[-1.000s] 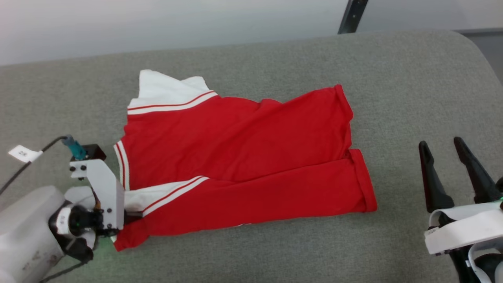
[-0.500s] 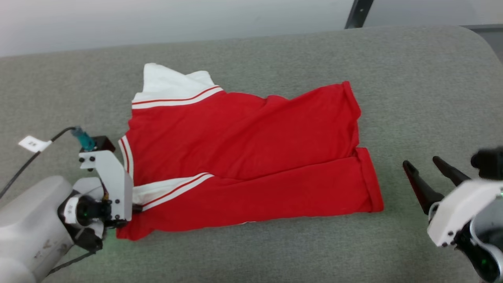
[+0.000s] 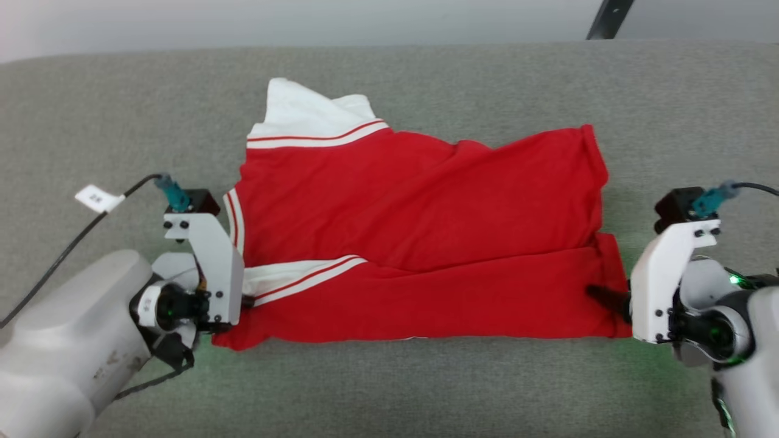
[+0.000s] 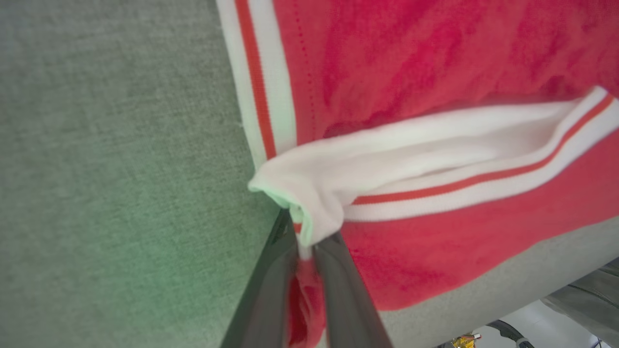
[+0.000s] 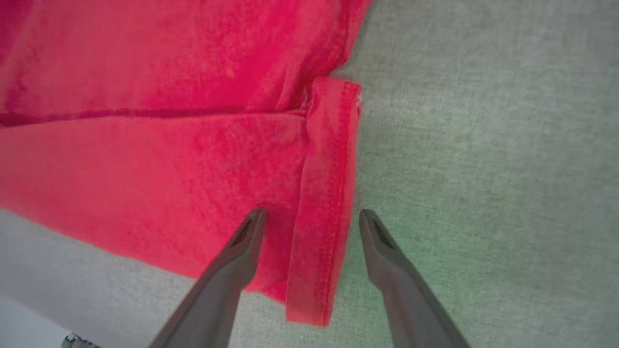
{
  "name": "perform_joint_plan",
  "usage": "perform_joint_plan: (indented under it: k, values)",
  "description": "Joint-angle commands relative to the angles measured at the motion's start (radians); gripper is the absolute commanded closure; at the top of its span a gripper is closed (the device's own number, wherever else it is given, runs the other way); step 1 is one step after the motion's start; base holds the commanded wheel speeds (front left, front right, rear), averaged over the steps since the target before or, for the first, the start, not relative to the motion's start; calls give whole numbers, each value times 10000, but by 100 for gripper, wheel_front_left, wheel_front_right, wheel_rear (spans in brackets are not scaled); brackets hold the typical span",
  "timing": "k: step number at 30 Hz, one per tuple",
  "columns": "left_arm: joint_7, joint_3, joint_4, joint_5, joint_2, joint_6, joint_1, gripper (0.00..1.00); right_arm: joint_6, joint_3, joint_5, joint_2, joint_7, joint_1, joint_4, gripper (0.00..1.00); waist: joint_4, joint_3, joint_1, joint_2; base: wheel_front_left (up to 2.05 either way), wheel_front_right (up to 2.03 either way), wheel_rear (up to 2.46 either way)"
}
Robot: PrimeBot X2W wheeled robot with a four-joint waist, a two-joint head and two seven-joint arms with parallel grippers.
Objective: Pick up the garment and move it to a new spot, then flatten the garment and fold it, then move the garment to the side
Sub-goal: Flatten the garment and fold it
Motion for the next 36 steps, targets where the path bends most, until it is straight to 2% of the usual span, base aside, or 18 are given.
perform_joint_plan:
  k: [1, 6, 7, 8, 9, 12, 22, 29, 36]
  values:
    - [-116, -109, 87, 95, -373, -79, 32, 100, -8, 57, -162, 89, 84, -253, 356, 0, 180, 165, 0, 0, 0, 0, 0]
    - [-234, -27, 345, 26, -640, -230, -61, 100, -8, 30, -407, 518, 656, -659, 1740, 0, 343, 290, 0, 0, 0, 0, 0]
    - [-236, -26, 399, 25, -689, -255, -80, 100, -8, -16, -423, 593, 742, -707, 1968, 8, 373, 308, 0, 0, 0, 0, 0]
    - [-262, -35, 460, 45, -742, -305, -89, 100, -8, 7, -530, 607, 771, -770, 2119, 64, 405, 322, 0, 0, 0, 0, 0]
    - [-292, -13, 525, 17, -786, -332, -73, 100, -8, 42, -578, 590, 772, -833, 2246, 100, 430, 332, 0, 0, 0, 0, 0]
    - [-338, 2, 741, -3, -818, -474, 12, 100, -6, 78, -538, 619, 812, -877, 2498, 100, 492, 313, 0, 0, 0, 0, 0]
    - [-165, 110, 1169, -186, -742, -794, -14, 100, -12, -376, -285, 64, 757, -1000, 2407, 100, 589, -57, 0, 0, 0, 0, 0]
    - [322, 82, 969, -308, -489, -610, -22, 100, -12, -370, 130, -285, 1412, -726, 1704, 100, 661, -444, 0, 0, 0, 0, 0]
    - [756, -41, 293, -252, -70, -128, 40, 100, -12, -337, 465, -731, 2150, -196, 570, 100, 752, -719, 0, 0, 0, 0, 0]
